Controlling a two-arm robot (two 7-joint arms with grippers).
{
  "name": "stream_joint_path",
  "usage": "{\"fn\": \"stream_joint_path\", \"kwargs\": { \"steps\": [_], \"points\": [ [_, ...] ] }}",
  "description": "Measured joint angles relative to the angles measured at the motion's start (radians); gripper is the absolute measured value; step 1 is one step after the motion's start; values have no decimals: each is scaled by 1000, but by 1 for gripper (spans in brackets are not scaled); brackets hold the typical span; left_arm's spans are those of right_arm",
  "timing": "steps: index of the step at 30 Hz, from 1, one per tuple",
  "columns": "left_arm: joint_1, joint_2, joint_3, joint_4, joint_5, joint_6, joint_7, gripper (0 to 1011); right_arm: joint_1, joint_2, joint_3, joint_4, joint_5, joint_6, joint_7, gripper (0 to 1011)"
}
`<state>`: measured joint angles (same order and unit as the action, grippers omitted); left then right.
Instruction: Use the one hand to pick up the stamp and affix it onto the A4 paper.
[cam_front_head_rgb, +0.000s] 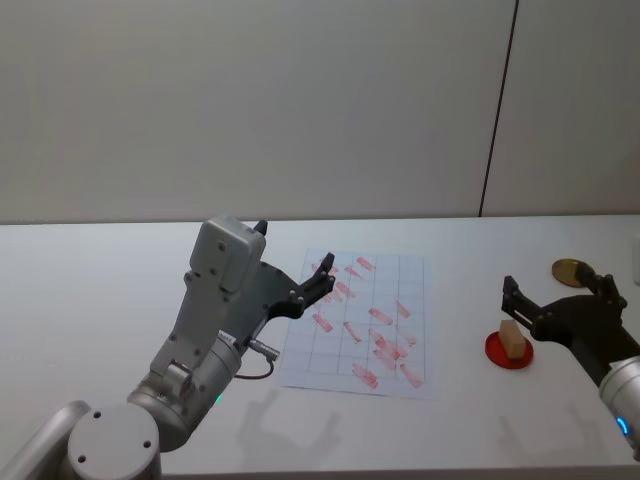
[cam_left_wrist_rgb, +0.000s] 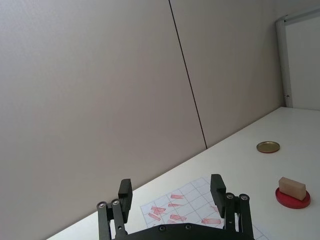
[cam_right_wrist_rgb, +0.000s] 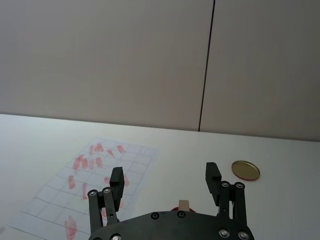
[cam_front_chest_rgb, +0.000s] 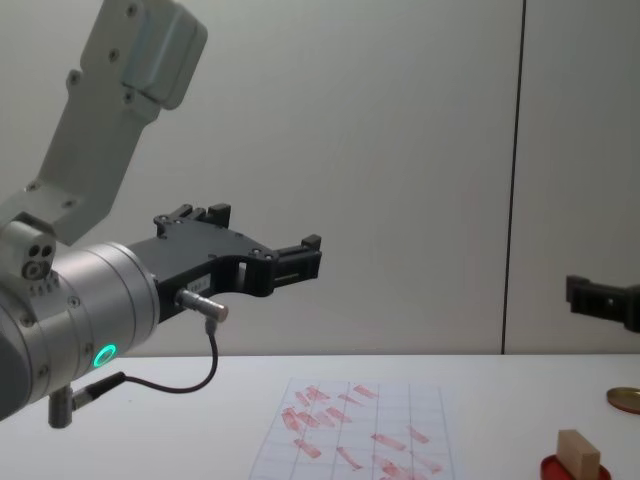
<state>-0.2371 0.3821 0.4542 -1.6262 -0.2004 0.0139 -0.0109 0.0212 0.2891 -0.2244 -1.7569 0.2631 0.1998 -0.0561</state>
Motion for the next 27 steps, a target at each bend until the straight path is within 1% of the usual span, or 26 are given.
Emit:
{"fn": "stream_joint_path", "kwargs": {
  "steps": [2, 4, 5, 9, 18, 27],
  "points": [
    [0, 0, 0, 0, 0, 0, 0, 993, 8, -4, 1, 10, -4, 13, -6, 1001],
    [0, 0, 0, 0, 0, 0, 0, 993, 25, -13, 2, 35, -11, 34, -15, 1001],
    [0, 0, 0, 0, 0, 0, 0, 993, 25, -13, 2, 35, -11, 34, -15, 1001],
    [0, 0, 0, 0, 0, 0, 0, 993, 53, -26, 5, 77, -22, 66, -23, 1001],
    [0, 0, 0, 0, 0, 0, 0, 993, 105, -50, 8, 160, -36, 108, -26, 1001],
    [0, 0, 0, 0, 0, 0, 0, 993, 164, -76, 11, 264, -48, 142, -23, 1001]
  ]
}}
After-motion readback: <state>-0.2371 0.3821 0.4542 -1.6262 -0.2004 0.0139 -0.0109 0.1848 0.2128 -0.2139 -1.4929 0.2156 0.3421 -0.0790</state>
